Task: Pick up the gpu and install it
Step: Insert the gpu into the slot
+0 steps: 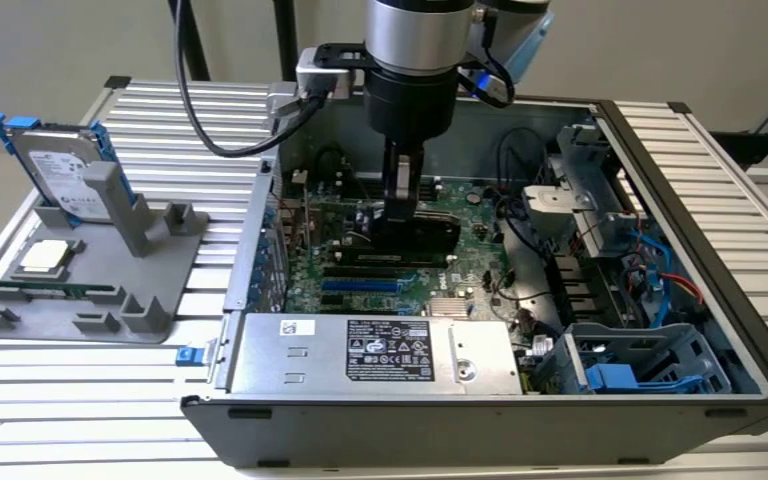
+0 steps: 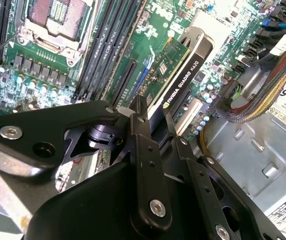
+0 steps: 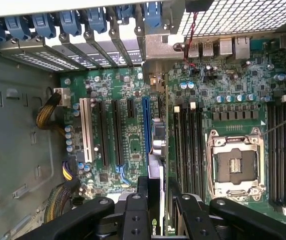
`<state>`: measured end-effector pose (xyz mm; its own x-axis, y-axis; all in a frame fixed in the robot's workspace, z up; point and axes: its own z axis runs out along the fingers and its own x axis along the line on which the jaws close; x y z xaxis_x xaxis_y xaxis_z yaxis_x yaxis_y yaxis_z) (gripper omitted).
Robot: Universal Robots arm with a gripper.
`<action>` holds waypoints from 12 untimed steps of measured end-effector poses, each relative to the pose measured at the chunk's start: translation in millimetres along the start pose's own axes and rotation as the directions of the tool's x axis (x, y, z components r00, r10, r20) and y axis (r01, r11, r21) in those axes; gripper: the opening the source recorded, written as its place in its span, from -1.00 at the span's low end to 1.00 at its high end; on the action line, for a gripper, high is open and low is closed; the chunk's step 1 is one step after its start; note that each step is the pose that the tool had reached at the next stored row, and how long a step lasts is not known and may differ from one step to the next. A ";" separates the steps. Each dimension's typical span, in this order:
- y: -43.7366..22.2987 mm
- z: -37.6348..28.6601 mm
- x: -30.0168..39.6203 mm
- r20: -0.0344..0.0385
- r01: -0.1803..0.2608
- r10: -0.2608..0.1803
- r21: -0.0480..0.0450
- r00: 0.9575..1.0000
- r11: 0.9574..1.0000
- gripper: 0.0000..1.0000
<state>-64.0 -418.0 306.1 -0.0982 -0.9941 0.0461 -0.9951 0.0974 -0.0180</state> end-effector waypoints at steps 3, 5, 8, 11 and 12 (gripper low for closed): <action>0.0 0.9 -0.1 -0.002 0.000 0.000 0.000 1.000 1.000 -1.00; 0.0 1.4 -0.1 -0.003 0.000 0.000 0.000 1.000 1.000 -1.00; 0.0 2.0 -0.1 -0.003 0.000 0.000 0.000 1.000 1.000 -1.00; 0.0 2.3 -0.1 -0.004 0.000 0.000 0.000 1.000 1.000 -1.00; 0.1 2.7 -0.1 -0.004 0.000 0.000 0.001 1.000 1.000 -1.00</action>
<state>-64.0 -418.0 303.3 -0.0982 -0.9939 0.0498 -0.9951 0.0974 -0.0185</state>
